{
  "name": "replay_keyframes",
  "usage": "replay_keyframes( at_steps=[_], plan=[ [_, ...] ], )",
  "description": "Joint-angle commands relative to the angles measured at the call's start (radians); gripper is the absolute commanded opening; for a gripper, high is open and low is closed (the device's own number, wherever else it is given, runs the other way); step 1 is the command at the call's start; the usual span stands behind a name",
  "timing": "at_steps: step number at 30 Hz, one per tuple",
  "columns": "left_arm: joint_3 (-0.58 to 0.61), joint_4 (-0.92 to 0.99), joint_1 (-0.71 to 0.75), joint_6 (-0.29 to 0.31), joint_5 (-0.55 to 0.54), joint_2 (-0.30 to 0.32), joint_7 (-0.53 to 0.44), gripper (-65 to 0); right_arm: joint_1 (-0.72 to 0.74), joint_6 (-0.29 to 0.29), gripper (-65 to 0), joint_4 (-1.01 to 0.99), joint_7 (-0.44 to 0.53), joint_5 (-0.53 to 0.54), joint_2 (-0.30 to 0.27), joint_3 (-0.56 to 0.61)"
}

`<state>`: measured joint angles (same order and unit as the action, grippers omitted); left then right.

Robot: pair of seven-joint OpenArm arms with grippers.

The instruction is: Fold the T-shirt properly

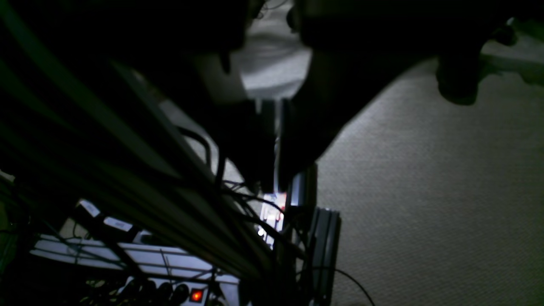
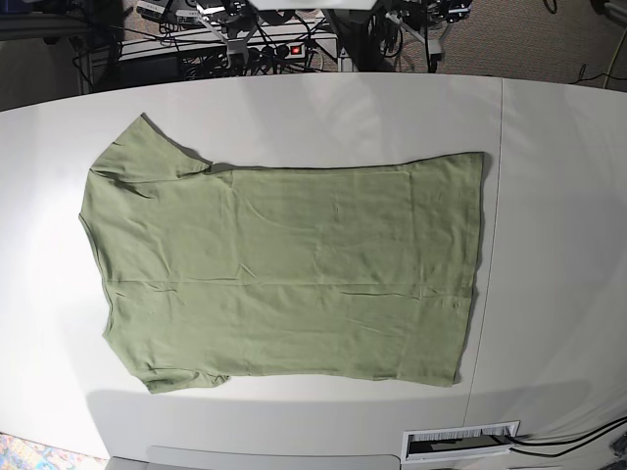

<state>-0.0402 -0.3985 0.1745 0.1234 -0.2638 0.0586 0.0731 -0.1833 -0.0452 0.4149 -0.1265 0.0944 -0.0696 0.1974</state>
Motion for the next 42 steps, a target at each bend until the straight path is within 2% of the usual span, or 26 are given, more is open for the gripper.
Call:
replay_keyframes(
  at_steps=[1, 29, 35, 37, 42],
  plan=[
    [0.0, -0.005, 0.006, 0.007, -0.005, 0.003, -0.003, -65.0, -0.005, -0.003, -65.0, 0.008, 0.002, 0.002, -0.008, -0.002],
    [0.0, -0.006, 0.023, 0.008, 0.003, 0.006, 0.016, -65.0, -0.02, -0.003, -65.0, 0.008, -0.029, 0.001, -0.008, -0.002],
    [0.0, -0.008, 0.053, 0.012, 0.002, 0.023, 0.014, -65.0, -0.036, -0.006, -65.0, 0.009, -0.019, -0.06, -0.025, -0.002],
    [0.0, -0.018, 0.073, 0.039, 0.002, 0.037, 0.015, -65.0, -0.049, -0.007, -65.0, 0.01, -0.019, -0.062, -0.039, 0.004],
    [0.0, -0.082, 0.149, 0.177, -0.006, 0.091, 0.016, -65.0, -0.076, -0.011, -65.0, 0.011, -0.02, -0.062, -0.093, 0.111]
  ],
)
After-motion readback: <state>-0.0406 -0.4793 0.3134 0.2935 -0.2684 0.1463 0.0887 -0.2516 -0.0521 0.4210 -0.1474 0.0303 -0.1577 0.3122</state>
